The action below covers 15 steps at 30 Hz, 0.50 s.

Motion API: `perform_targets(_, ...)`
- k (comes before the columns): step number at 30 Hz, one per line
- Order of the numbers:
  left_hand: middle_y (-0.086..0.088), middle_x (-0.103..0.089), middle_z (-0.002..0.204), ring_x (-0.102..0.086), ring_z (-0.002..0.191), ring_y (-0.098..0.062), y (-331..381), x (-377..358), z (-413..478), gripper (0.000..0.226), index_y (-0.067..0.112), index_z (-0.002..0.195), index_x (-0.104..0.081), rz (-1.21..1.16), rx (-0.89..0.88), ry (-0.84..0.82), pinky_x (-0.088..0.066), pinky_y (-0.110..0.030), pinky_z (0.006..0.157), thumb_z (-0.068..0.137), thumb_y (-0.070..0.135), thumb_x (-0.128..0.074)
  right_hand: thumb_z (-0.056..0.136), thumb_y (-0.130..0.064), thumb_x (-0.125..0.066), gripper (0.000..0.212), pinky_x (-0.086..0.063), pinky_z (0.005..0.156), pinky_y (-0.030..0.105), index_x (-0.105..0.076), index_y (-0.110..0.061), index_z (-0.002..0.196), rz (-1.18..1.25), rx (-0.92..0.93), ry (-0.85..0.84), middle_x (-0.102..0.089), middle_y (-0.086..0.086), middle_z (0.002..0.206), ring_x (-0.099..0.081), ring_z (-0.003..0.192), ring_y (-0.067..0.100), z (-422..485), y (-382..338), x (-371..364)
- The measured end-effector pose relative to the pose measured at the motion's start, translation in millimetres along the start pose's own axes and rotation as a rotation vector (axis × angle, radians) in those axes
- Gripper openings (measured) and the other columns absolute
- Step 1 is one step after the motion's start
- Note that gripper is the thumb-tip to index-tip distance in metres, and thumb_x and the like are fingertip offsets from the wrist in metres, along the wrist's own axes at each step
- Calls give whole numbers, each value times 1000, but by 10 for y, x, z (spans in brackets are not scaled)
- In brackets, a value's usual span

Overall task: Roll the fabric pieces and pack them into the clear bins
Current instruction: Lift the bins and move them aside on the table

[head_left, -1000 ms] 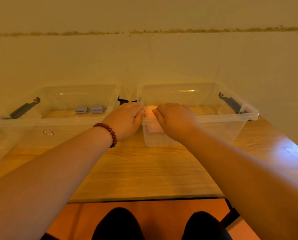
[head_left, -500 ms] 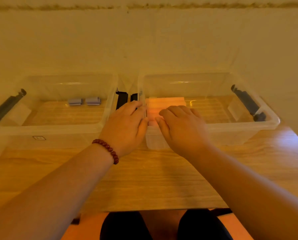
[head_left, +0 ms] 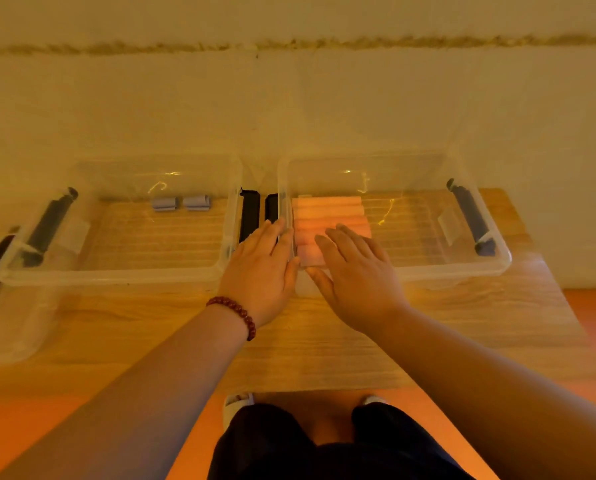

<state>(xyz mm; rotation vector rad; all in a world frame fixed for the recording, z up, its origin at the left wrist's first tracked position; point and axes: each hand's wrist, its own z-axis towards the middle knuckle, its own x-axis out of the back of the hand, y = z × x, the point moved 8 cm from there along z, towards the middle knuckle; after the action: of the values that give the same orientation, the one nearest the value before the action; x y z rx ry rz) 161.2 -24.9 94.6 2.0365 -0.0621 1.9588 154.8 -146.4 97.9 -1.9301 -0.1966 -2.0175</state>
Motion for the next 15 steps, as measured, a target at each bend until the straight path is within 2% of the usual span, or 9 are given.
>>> perform_targets(4,-3,-13,160,-10,146,-21,-38,86,-12,55,17,151,-20,25,48,-25,-12,-35,118,102,39,-23,95,-49,-26,61,-45,99,49,-58,-10,130,7,-4,-38,-60,14,132,-53,127,32,60,-11,78)
perform_targets(10,-2,-15,159,-11,146,-21,-318,158,-67,54,20,151,-20,35,143,-29,-13,-36,117,101,40,-24,95,-50,-18,66,-36,108,47,-50,-12,137,22,62,-79,-51,12,143,-42,137,30,223,-235,144)
perform_targets(12,-2,-15,159,-11,146,-21,-491,152,-115,54,21,151,-19,32,190,-43,-13,-37,117,101,41,-24,94,-53,-11,70,-31,113,47,-44,-14,143,44,104,-106,-43,11,149,-33,143,28,296,-376,125)
perform_targets(15,-2,-13,159,-9,146,-22,-778,166,-212,54,22,151,-17,20,249,-62,-11,-37,118,101,40,-23,99,-51,-20,63,-22,117,45,-33,-16,149,68,147,-145,-32,9,156,-21,147,25,390,-600,104)
